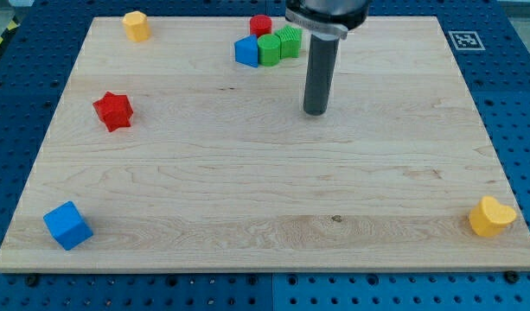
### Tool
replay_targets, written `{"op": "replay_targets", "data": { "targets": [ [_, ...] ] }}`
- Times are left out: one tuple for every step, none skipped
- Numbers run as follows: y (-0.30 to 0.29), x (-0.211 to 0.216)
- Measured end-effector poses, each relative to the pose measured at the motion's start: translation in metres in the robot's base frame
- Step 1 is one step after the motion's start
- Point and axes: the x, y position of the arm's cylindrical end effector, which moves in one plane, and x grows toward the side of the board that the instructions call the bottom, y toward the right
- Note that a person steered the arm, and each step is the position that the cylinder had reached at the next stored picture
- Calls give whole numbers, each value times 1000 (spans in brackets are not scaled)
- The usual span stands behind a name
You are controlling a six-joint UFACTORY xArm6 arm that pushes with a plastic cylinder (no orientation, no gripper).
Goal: Push the yellow heart towards the center of the board
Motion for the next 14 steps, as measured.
{"op": "replay_targets", "data": {
  "targets": [
    [1, 0],
    [63, 17],
    [145, 55],
    [220, 97],
    [265, 152],
    [256, 202],
    [255, 204],
    [255, 204],
    [244, 191],
    [221, 177],
    [221, 177],
    [220, 176],
    [200, 165],
    [172, 159]
  ]
}}
